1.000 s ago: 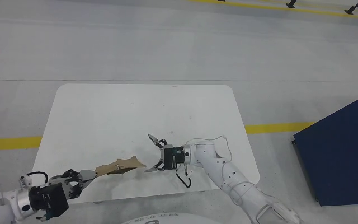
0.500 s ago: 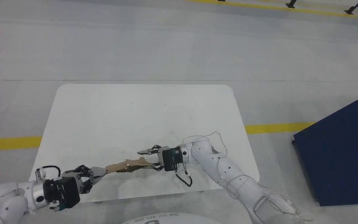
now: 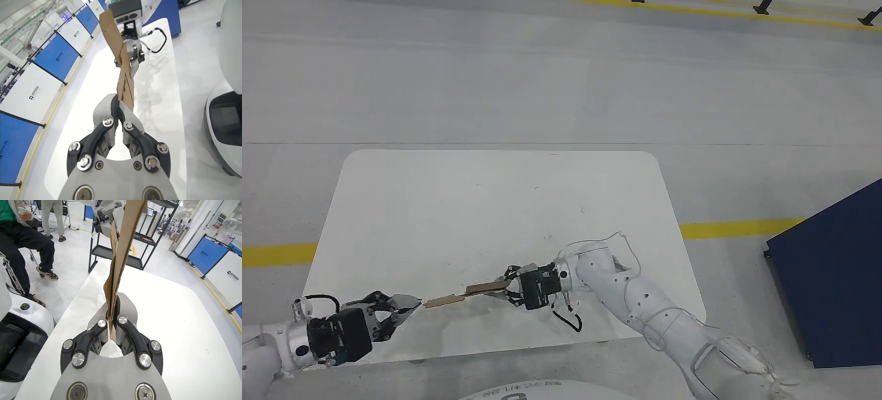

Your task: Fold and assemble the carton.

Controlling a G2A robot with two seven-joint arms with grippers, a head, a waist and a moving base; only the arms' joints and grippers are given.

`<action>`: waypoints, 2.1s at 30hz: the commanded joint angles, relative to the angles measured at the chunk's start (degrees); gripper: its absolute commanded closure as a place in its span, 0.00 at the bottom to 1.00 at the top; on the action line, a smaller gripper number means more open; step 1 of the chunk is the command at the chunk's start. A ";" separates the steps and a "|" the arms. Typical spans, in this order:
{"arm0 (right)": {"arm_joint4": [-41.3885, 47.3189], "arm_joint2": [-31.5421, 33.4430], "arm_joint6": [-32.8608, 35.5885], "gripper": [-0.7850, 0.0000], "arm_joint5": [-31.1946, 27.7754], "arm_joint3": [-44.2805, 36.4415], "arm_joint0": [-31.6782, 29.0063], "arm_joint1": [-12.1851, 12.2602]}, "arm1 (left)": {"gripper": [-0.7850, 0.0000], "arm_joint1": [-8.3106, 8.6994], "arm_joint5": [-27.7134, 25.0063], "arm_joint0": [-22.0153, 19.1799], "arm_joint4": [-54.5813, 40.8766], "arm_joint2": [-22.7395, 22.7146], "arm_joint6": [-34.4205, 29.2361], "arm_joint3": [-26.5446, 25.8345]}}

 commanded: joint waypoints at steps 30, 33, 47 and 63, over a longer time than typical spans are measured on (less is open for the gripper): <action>41.58 16.00 -1.23 1.00 -6.51 -4.46 -1.80 5.80 | 0.00 1.19 -3.65 -4.09 -4.61 -1.85 5.86 13.79; 46.13 20.51 0.95 1.00 -8.68 -7.01 -4.44 6.94 | 0.00 1.19 -3.65 -4.09 -4.61 -1.85 5.86 13.79; 52.64 25.26 2.29 1.00 -7.16 -8.12 -7.84 7.63 | 0.00 1.19 -3.65 -4.09 -4.61 -1.85 5.86 13.79; 126.19 10.53 51.18 1.00 -9.65 -4.46 4.03 9.95 | 0.00 1.19 -3.65 -4.09 -4.61 -1.85 5.86 13.79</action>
